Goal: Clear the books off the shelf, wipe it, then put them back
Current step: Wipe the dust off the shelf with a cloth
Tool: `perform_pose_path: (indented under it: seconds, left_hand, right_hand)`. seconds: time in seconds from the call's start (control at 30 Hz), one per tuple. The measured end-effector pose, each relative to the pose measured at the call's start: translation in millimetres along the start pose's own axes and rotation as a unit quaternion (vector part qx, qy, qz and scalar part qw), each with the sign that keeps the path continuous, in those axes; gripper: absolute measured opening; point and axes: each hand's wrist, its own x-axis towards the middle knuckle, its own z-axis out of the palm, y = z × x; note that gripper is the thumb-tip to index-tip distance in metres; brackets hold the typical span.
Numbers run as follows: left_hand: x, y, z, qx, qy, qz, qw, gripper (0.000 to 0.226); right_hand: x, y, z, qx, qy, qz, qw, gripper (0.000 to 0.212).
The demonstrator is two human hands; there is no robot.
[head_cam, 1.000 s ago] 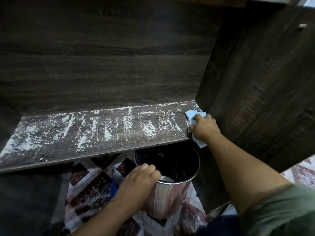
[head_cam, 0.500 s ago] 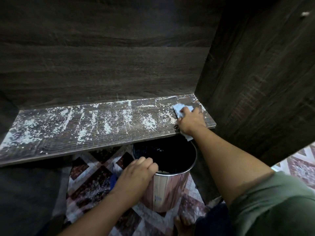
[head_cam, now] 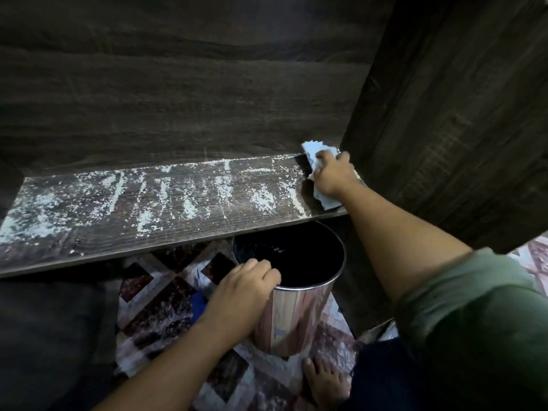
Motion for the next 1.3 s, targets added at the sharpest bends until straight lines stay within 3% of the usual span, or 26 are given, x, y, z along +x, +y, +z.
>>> perform_pose_path:
  seconds: [0.07, 0.13, 0.2, 0.4, 0.57, 0.73, 0.87, 1.07, 1.13, 1.23, 1.3]
  left_hand:
    - [-1, 0, -1, -0.008, -0.008, -0.005, 1.0, 0.017]
    - [-2, -1, 1, -0.021, -0.023, -0.015, 0.999, 0.034]
    - [-2, 0, 2, -0.023, -0.026, -0.017, 0.999, 0.038]
    - [-3, 1, 4, -0.024, -0.02, -0.004, 0.999, 0.037]
    - [-3, 1, 2, -0.028, 0.004, 0.007, 1.0, 0.019]
    - [2, 0, 1, -0.038, 0.001, 0.001, 0.999, 0.029]
    - [6, -4, 2, -0.024, -0.011, -0.006, 1.0, 0.02]
    - [5, -1, 1, -0.012, -0.003, -0.008, 1.0, 0.025]
    - [3, 2, -1, -0.01, -0.008, -0.014, 1.0, 0.014]
    - [5, 3, -4, -0.033, -0.041, -0.031, 0.998, 0.026]
    - [7, 4, -6, -0.043, -0.065, -0.037, 0.996, 0.024]
  right_hand:
    - [1, 4, 15, -0.077, -0.047, -0.014, 0.996, 0.046]
    - [-4, 4, 29, -0.12, -0.027, -0.034, 0.992, 0.046]
    - [-12, 0, 35, -0.133, -0.006, -0.054, 0.99, 0.045]
    - [-49, 0, 34, -0.153, -0.038, -0.108, 0.982, 0.048]
    - [-60, 0, 16, -0.088, -0.078, -0.133, 0.984, 0.046]
    - [-21, 24, -11, -0.043, 0.066, -0.028, 0.996, 0.045]
    - [2, 57, -3, -0.129, -0.046, 0.034, 0.99, 0.048]
    - [-25, 34, 3, -0.148, -0.018, -0.012, 0.989, 0.045]
    - [-39, 22, 6, -0.154, -0.031, -0.049, 0.986, 0.045]
    - [-56, 9, 9, -0.107, -0.05, -0.085, 0.989, 0.044]
    - [-56, 9, 7, -0.038, -0.023, -0.084, 0.995, 0.04]
